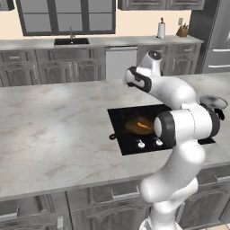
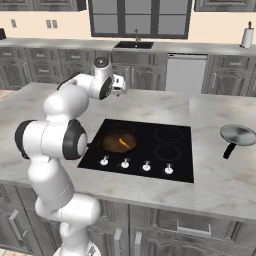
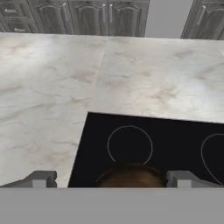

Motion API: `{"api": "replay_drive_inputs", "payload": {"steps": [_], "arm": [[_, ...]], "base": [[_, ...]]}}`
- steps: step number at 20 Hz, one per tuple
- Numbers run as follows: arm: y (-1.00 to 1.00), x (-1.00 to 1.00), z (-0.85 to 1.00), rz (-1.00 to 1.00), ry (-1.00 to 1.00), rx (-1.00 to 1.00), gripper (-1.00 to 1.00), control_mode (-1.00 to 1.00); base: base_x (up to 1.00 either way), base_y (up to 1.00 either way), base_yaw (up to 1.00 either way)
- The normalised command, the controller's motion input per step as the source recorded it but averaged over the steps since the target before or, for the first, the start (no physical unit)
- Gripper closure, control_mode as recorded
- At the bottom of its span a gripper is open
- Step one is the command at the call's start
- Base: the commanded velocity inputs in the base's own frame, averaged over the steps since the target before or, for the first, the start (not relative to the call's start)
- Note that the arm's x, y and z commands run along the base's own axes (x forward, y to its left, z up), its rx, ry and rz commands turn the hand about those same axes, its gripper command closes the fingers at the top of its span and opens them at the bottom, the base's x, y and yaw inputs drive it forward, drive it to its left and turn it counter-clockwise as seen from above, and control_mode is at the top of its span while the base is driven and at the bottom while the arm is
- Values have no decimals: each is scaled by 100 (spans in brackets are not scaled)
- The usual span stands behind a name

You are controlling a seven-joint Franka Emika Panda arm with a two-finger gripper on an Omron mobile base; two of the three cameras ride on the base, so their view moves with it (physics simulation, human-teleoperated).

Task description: Place both pans onto different burners. Then place the bell pepper and the shrimp on different pans.

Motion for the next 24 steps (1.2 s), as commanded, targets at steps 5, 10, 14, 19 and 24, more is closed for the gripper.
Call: {"api": "replay_drive_inputs", "payload": {"steps": [5,10,14,19,24], "arm": [[0,-48,0,6,-3,-1,-100,-100],[0,-76,-1,6,-7,-8,-100,-100],[0,-72,-1,5,0,-18,-100,-100],[0,-71,-3,4,0,-7,-100,-100],[0,-52,-2,1,0,8,-100,-100]], "base": [[0,0,0],[0,0,0],[0,0,0],[0,0,0],[0,0,0]]}}
